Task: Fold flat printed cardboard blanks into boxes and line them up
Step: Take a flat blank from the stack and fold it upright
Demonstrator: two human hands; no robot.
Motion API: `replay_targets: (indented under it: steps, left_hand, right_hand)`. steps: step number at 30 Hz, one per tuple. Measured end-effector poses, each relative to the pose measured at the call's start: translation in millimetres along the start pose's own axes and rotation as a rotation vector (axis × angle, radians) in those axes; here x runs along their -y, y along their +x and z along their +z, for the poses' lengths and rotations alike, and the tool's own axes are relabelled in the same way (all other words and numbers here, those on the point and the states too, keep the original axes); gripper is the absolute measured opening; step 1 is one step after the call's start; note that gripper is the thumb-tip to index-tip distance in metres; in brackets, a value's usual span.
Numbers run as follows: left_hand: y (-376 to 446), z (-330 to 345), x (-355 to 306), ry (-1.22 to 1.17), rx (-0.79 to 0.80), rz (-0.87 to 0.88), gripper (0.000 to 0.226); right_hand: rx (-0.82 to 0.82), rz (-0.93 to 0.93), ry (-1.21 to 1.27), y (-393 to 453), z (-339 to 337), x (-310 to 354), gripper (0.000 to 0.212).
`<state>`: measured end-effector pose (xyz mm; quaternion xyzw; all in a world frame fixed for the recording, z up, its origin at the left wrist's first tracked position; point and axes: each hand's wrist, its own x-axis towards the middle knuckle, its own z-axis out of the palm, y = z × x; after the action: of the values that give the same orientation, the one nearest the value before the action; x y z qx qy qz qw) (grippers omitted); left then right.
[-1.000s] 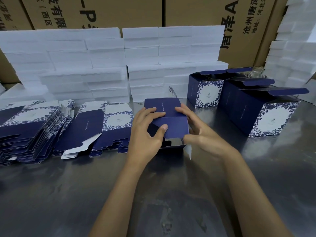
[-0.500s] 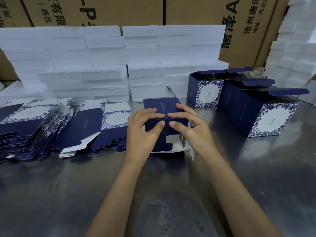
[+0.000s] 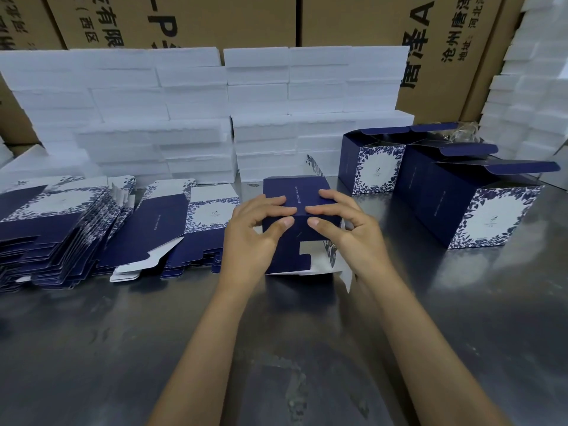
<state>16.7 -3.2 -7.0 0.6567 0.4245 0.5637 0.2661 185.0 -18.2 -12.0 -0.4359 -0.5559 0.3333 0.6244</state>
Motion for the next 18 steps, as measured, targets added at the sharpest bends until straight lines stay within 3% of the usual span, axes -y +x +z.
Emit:
replay_targets:
  steps: [5, 18]
  left_hand:
    - [3, -12, 4, -0.138, 0.012, -0.051, 0.023]
    - [5, -18, 8, -0.13, 0.072, -0.05, 0.023]
  right_hand:
    - [0.037, 0.021, 0.077, 2, -8, -5, 0.024]
    - [0.032, 0.06, 0.215, 6, -15, -12, 0.032]
